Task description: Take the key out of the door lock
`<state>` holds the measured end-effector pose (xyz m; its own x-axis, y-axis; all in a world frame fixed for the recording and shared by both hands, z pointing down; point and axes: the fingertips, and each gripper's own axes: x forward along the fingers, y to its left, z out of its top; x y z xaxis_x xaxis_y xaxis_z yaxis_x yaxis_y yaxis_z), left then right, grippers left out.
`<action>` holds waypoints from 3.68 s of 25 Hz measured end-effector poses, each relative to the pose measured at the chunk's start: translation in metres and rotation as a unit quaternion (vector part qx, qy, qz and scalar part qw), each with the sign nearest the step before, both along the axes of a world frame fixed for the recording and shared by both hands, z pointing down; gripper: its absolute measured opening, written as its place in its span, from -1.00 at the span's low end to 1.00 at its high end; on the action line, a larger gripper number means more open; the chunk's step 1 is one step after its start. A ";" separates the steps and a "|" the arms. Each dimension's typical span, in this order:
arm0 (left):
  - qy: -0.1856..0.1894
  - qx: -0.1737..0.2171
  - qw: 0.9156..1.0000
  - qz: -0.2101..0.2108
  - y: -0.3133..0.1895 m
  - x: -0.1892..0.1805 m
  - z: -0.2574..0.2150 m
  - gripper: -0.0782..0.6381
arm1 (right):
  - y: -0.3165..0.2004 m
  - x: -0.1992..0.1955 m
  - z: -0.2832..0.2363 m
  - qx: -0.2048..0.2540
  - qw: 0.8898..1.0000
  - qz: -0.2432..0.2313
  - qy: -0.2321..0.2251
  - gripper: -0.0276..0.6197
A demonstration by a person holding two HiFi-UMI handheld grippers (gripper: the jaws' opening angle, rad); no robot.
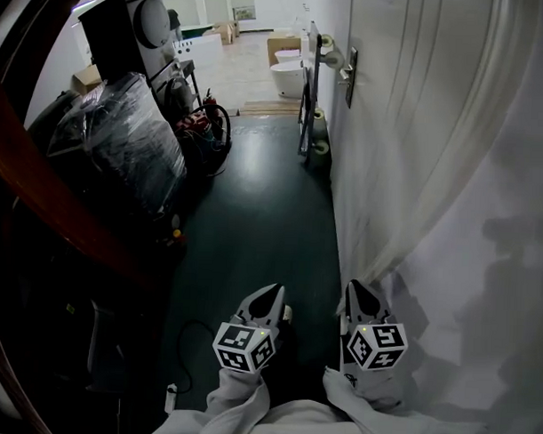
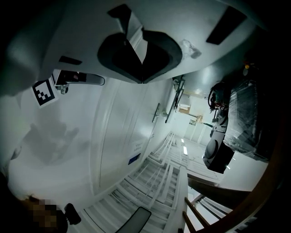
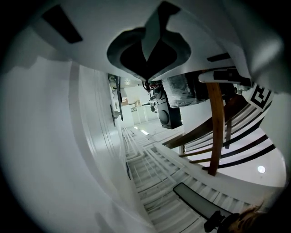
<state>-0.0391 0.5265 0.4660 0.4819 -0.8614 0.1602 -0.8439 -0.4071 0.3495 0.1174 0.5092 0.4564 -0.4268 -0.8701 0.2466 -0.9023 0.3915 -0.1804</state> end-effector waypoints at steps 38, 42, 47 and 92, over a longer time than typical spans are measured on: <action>0.000 -0.014 0.999 0.038 -0.333 -0.067 0.001 -0.74 | -0.312 -0.054 -0.002 -0.016 0.999 0.048 0.018 -0.75; -0.003 -0.016 0.999 0.038 -0.343 -0.076 0.007 -0.74 | -0.324 -0.064 0.002 -0.016 0.999 0.047 0.018 -0.75; -0.005 -0.023 0.999 0.037 -0.348 -0.081 0.014 -0.74 | -0.329 -0.074 0.008 -0.021 0.999 0.040 0.019 -0.75; -0.023 -0.030 0.999 0.030 -0.565 -0.036 0.016 -0.74 | -0.559 -0.046 0.010 -0.028 1.000 0.005 0.004 -0.75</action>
<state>-0.0748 -0.0387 0.4824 0.5236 -0.8193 0.2335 -0.8342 -0.4375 0.3356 0.0709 -0.0495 0.4665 -0.4165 -0.8586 0.2988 -0.9074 0.3727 -0.1940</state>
